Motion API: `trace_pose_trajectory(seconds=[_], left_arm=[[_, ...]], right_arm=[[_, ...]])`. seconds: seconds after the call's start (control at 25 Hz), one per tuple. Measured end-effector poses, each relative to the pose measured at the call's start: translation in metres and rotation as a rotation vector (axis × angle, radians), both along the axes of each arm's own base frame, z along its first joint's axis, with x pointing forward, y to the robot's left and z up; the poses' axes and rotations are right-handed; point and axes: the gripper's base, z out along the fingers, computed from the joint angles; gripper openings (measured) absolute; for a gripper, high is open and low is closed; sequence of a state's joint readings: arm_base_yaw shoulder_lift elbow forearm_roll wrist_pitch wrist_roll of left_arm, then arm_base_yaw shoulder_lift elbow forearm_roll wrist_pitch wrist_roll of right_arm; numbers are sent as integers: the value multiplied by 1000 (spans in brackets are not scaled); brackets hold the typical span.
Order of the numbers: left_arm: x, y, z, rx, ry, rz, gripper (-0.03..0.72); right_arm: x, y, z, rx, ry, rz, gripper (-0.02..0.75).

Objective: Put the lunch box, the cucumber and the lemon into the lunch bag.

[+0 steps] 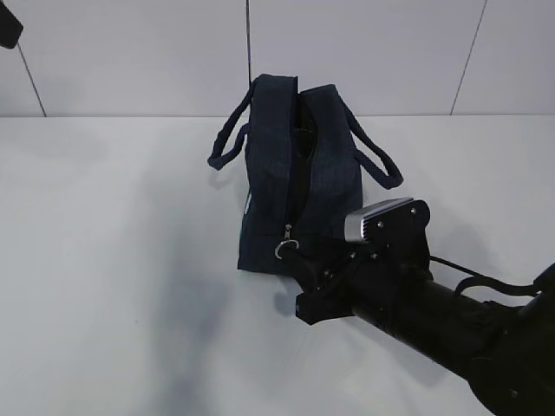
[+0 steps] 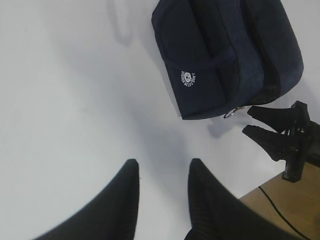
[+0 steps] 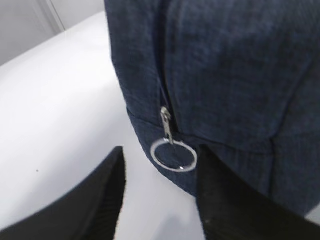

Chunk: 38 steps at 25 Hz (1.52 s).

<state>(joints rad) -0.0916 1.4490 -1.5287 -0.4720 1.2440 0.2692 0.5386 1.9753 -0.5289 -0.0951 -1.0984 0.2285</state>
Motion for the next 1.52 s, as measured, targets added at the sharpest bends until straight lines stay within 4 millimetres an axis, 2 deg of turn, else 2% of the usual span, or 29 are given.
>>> trace_pose_trajectory(seconds=[0.12,0.28,0.48,0.84,1.52], left_arm=[[0,0,0,0,0,0,239],[0,0,0,0,0,0,239],[0,0,0,0,0,0,239],[0,0,0,0,0,0,237],[0,0,0,0,0,0,237]], right_arm=[[0,-2,-3,-14,31,-22,449],[2,-1,-3,-18,36,-23,489],[6,7,-10,-32,32,33,494],[14,11,-20,-38,47,25,495],[35,22,-15,-47,44,21,495]])
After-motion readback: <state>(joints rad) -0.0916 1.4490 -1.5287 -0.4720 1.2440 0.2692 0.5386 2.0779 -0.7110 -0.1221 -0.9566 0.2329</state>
